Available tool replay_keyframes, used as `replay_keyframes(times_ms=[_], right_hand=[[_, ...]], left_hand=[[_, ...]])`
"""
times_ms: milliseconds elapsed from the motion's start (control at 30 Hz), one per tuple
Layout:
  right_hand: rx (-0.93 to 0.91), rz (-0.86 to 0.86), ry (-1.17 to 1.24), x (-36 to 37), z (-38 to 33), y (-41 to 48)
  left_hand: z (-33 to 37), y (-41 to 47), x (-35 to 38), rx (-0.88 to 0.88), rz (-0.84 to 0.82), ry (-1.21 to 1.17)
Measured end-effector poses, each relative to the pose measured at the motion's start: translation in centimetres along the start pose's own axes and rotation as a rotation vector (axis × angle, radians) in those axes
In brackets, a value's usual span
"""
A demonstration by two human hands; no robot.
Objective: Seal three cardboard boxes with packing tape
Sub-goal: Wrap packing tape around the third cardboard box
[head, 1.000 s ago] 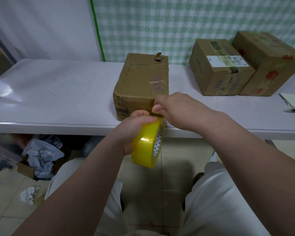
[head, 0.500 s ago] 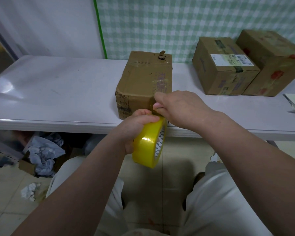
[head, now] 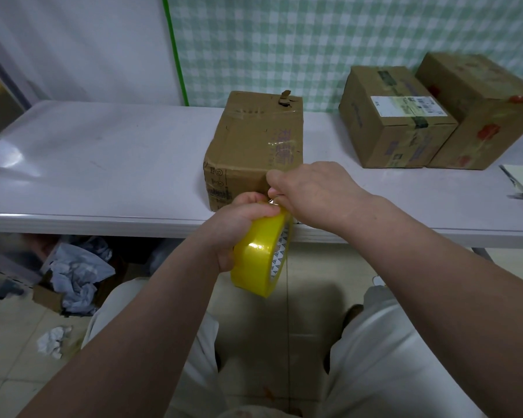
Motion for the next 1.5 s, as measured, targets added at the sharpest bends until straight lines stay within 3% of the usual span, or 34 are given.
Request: replay_keyframes(times_ms=[633, 900, 1033, 1167, 1267, 1367, 1433, 1500], right_hand=[[0.103, -0.069, 0.017, 1.1, 2.5, -2.5], [0.278, -0.082, 0.063, 4.6, 5.9, -2.9], [0.422, -0.066, 0.212, 8.5, 8.8, -3.1], [0.605, 0.067, 0.503, 12.2, 11.1, -3.5], [0.679, 0.151, 0.506, 13.0, 11.9, -3.8], [0.746, 0.432, 0.490, 10.8, 11.8, -4.7], [0.701, 0.662, 0.576, 8.6, 10.2, -5.3], [0.612, 0.716, 0.856, 8.3, 7.5, -5.0]], left_hand=[[0.4, -0.3, -0.3, -0.051, 0.044, 0.049], [1.1, -0.4, -0.3, -0.066, 0.050, 0.185], [1.6, -0.4, -0.6, -0.067, 0.079, 0.329], [0.8, -0.5, -0.7, -0.069, 0.076, 0.335], [0.1, -0.8, -0.5, -0.051, 0.034, 0.247], [-0.5, -1.2, -0.5, -0.019, 0.024, 0.218], [-0.8, -1.4, -0.6, -0.001, 0.022, 0.214], [-1.0, -1.6, -0.6, 0.021, 0.021, 0.206]])
Point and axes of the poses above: each hand's wrist, its own y-axis towards the middle knuckle, its own x-axis out of the palm, z = x × y, the point moved 9 cm from there along y, towards the middle knuckle, and after that the axes turned 11 degrees about -x, right-handed, at the moved point
